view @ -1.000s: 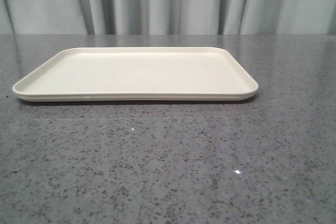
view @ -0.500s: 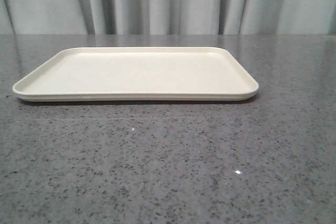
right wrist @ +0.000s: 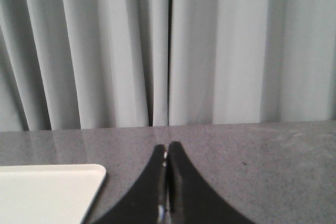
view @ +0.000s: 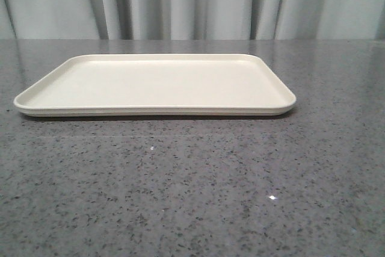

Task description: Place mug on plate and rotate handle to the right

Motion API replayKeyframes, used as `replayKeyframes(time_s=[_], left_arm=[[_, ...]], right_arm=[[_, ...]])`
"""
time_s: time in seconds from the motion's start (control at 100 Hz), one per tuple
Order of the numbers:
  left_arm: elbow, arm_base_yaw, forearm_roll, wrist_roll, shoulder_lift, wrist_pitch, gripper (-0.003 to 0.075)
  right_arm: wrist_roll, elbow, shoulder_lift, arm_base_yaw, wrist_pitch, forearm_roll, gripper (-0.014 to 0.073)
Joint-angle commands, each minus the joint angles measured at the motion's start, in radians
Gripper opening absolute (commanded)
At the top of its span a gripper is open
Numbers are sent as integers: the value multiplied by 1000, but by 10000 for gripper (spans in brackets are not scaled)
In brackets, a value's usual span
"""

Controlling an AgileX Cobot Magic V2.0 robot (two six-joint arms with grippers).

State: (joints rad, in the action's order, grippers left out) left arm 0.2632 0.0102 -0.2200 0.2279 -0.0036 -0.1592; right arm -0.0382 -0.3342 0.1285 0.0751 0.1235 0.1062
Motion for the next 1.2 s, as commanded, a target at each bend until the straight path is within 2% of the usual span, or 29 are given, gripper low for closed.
replayKeyframes(time_s=[0.0,0.34,0.41,0.67,0.77,0.93,1.19], left_arm=[[84,-3,-7,9,-29,13,-20],[271,-3,-9,9,-14,-56,-20],[313,-3,-11,9,3,-66,-20],[446,-3,-34,9,112,-204,-20],[489,-1,-41,9,162,-251,-19],[555,1,-63,-5,245,-317,-18],[641,1,-182,-130,361,-410,-17]], right_arm=[[4,-108,63,-2,-45,-3,-119],[16,-368,209,-1,83,-4,-93],[16,-403,221,-1,99,-3,-34],[16,-503,246,4,137,-2,309],[16,-519,246,4,135,-2,379],[16,-520,246,4,117,-4,389],[16,-520,243,3,42,-4,384]])
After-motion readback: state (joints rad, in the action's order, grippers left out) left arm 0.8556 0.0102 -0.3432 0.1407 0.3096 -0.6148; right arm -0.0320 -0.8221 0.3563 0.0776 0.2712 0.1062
